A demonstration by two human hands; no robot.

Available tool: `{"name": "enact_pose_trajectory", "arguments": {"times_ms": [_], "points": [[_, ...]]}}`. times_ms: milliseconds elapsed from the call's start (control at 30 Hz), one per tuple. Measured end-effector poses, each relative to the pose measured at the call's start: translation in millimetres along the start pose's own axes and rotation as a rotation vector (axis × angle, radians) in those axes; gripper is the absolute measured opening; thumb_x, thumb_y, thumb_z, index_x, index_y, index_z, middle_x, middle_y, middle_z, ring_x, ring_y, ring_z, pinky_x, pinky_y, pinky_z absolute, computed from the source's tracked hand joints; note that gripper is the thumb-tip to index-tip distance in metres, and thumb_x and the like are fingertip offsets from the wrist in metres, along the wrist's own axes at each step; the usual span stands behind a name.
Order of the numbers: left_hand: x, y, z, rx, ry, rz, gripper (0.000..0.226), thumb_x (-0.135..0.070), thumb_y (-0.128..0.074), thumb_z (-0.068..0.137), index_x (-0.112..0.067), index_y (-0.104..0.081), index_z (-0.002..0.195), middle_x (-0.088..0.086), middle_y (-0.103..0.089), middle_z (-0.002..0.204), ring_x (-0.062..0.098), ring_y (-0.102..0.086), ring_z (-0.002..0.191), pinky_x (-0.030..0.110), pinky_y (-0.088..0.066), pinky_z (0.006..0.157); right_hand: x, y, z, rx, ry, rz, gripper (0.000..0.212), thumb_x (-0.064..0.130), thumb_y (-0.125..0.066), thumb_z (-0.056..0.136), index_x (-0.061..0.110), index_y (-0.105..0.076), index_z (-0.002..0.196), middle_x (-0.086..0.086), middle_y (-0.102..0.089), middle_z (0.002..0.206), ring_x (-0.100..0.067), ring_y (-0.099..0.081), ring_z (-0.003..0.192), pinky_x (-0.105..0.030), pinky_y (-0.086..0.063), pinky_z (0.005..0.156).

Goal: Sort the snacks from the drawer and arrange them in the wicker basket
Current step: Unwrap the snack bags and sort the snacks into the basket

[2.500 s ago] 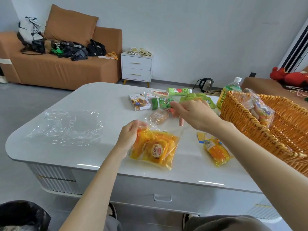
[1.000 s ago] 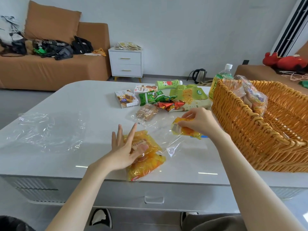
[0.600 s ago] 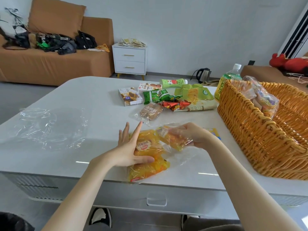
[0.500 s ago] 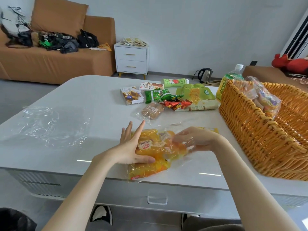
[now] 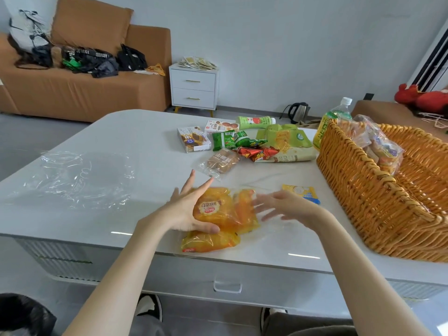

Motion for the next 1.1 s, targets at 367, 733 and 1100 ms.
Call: {"name": "enact_pose_trajectory", "arguments": {"times_ms": [367, 733, 1100], "points": [[-71.5, -38.7, 8.6, -0.202, -0.206, 0.448, 0.083, -0.077, -0.035, 0.079, -0.035, -0.022, 0.150, -0.006, -0.006, 0.161, 0.027, 0.002, 0.148, 0.062, 0.010, 0.112, -37.8, 25.3, 2.5, -0.461, 0.010, 0.019, 0.042, 0.019, -0.063, 0.091, 0.022, -0.049, 0.131, 0.001, -0.053, 0.125, -0.016, -0.051, 0.108, -0.034, -0.046, 0.090], [-24.0, -4.3, -1.6, -0.409, -0.339, 0.585, 0.064, -0.030, -0.066, 0.083, -0.052, -0.038, 0.136, -0.011, -0.008, 0.158, 0.028, 0.007, 0.147, 0.068, 0.015, 0.107, -18.0, -8.1, 9.1, -0.355, 0.208, -0.096, 0.010, 0.011, -0.056, 0.093, 0.013, -0.056, 0.084, 0.002, -0.073, 0.069, -0.015, -0.070, 0.060, -0.027, -0.054, 0.063], [-17.4, -35.9, -48.3, -0.287, -0.442, 0.456, 0.118, -0.092, -0.049, 0.051, -0.043, -0.009, 0.150, -0.010, 0.012, 0.159, 0.013, 0.023, 0.144, 0.044, 0.011, 0.115, -21.9, -21.8, -25.4, -0.106, 0.372, -0.434, 0.075, -0.015, -0.032, 0.070, 0.046, -0.033, 0.114, 0.014, -0.038, 0.137, -0.008, -0.060, 0.101, -0.036, -0.052, 0.080]]}}
Point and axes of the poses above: each hand's wrist, its own z-axis towards the middle knuckle, its own y-axis out of the back of the hand, x = y × z, the point moved 3 cm from there along z, towards the middle knuckle
